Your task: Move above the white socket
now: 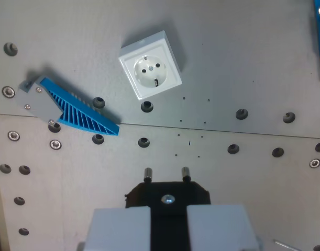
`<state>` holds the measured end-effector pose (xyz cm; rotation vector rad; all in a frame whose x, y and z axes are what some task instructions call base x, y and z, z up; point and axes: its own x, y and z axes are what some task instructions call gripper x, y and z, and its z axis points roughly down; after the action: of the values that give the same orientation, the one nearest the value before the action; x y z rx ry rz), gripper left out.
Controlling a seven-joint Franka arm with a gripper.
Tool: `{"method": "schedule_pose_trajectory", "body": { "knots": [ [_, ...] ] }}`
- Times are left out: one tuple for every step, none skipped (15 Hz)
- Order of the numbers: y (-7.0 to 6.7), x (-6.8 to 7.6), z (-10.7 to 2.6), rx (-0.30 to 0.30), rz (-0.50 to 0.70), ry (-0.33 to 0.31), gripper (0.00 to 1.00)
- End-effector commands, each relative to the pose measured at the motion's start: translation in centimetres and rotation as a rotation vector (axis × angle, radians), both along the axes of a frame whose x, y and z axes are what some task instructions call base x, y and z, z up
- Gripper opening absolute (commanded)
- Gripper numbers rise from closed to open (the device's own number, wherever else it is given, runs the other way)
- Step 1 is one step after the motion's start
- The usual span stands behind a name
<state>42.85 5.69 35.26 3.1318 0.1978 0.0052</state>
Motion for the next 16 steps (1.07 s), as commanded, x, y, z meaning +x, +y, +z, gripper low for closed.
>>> {"method": "schedule_pose_trajectory", "body": {
  "knots": [
    [0.0,0.0,0.0,0.0,0.0,-0.001,0.0],
    [0.0,0.0,0.0,0.0,0.0,-0.001,0.0],
    [0.0,0.0,0.0,0.0,0.002,-0.001,0.0],
    [0.0,0.0,0.0,0.0,0.004,-0.001,0.0],
    [0.0,0.0,0.0,0.0,0.006,-0.001,0.0],
    [0.0,0.0,-0.1,0.0,0.009,-0.001,0.0],
    [0.0,0.0,-0.2,0.0,0.015,-0.001,0.0],
    [0.0,-0.1,-0.4,0.0,0.022,-0.002,0.0],
    [0.0,-0.1,-0.6,0.0,0.031,-0.004,0.0],
    [0.0,-0.1,-0.9,0.001,0.04,-0.008,0.0],
    [0.0,-0.2,-1.2,0.001,0.049,-0.012,0.0],
    [0.0,-0.2,-1.6,0.002,0.058,-0.018,0.0],
    [0.1,-0.3,-2.1,0.003,0.067,-0.028,0.0],
    [0.1,-0.3,-2.6,0.004,0.079,-0.035,0.0],
    [0.1,-0.4,-3.1,0.004,0.095,-0.042,0.0],
    [0.1,-0.5,-3.6,0.003,0.111,-0.049,0.0]
  ]
}}
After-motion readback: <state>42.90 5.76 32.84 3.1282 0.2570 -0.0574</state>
